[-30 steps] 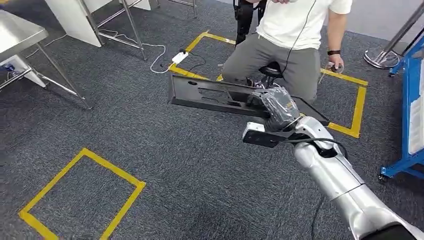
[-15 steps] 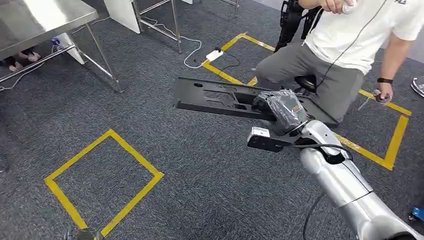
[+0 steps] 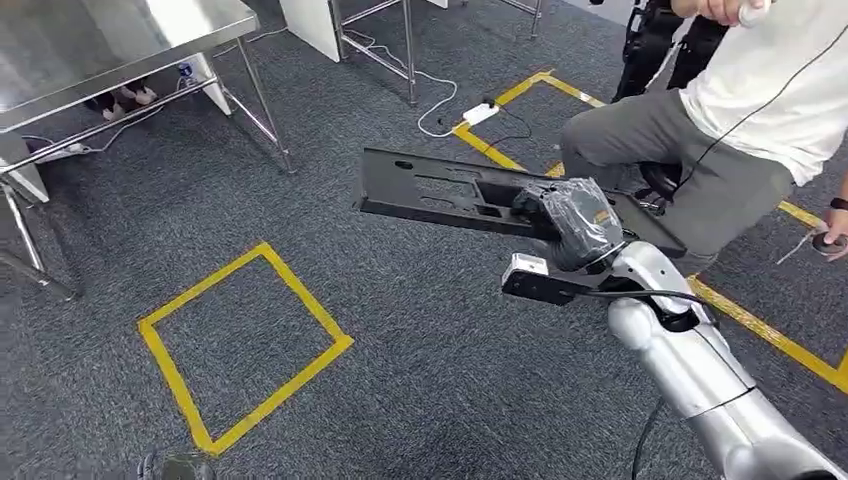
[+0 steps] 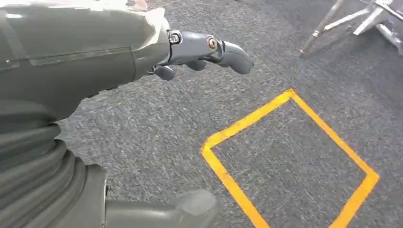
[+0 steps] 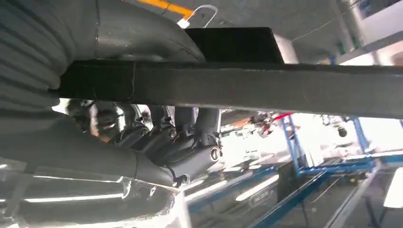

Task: Take the parts from the cabinet and place them on the table.

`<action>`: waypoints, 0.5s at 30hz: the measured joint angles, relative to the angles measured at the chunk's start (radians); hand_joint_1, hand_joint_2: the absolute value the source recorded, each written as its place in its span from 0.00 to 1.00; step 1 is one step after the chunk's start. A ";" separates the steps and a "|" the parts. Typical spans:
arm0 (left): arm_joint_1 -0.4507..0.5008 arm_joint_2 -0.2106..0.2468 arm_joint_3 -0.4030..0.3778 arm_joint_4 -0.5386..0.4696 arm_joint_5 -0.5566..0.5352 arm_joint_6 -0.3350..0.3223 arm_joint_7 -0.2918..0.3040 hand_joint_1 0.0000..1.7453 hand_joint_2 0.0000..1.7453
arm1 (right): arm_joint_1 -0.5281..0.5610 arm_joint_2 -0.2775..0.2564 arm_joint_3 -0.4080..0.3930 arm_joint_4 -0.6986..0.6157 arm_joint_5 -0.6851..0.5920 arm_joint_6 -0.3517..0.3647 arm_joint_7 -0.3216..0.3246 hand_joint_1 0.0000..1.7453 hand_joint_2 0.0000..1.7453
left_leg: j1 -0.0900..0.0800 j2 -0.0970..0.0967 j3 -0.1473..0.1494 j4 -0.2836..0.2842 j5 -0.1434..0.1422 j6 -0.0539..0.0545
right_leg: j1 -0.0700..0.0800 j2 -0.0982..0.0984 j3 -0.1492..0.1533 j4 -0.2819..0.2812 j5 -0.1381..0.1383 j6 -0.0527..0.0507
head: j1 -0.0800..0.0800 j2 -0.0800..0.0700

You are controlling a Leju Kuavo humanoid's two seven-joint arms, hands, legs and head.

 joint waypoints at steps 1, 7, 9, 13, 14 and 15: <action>0.000 0.001 0.000 0.001 0.000 0.000 0.000 0.00 1.00 | 0.002 0.000 -0.001 -0.001 0.000 0.000 0.000 0.84 1.00 | 0.000 0.002 0.030 -0.060 0.037 0.004 | 0.002 -0.010 0.002 0.000 -0.002 -0.002 | -0.001 0.000; -0.012 0.003 0.000 0.005 0.000 0.002 0.000 0.00 1.00 | -0.006 -0.003 -0.012 -0.014 0.002 0.000 0.000 0.84 1.00 | -0.026 0.043 0.143 -0.274 0.105 0.035 | 0.012 -0.066 0.017 -0.005 -0.014 0.015 | 0.002 0.000; -0.011 0.002 -0.001 0.008 0.000 0.003 0.000 0.00 1.00 | -0.009 -0.007 -0.016 -0.022 0.003 0.000 0.000 0.84 1.00 | -0.009 0.023 0.166 -0.300 0.119 0.049 | 0.024 -0.068 0.014 0.003 -0.025 0.026 | 0.005 0.000; -0.032 -0.003 -0.017 0.018 -0.014 0.009 0.000 0.00 1.00 | -0.006 -0.032 -0.021 -0.023 0.003 0.006 0.000 0.84 1.00 | -0.009 -0.032 0.167 -0.306 0.124 0.060 | 0.010 0.044 -0.117 0.273 -0.129 0.015 | 0.008 0.000; -0.032 -0.005 -0.019 0.021 -0.014 0.008 0.000 0.00 1.00 | -0.001 -0.035 -0.021 -0.023 0.003 0.006 0.000 0.84 1.00 | -0.009 -0.047 0.167 -0.305 0.124 0.060 | 0.009 0.046 -0.139 0.305 -0.131 0.022 | 0.006 0.000; -0.032 -0.006 -0.021 0.024 -0.013 0.009 0.000 0.00 1.00 | 0.000 -0.037 -0.021 -0.023 0.003 0.006 0.000 0.84 1.00 | -0.009 -0.059 0.168 -0.305 0.124 0.059 | 0.007 0.046 -0.138 0.289 -0.117 0.029 | 0.006 0.000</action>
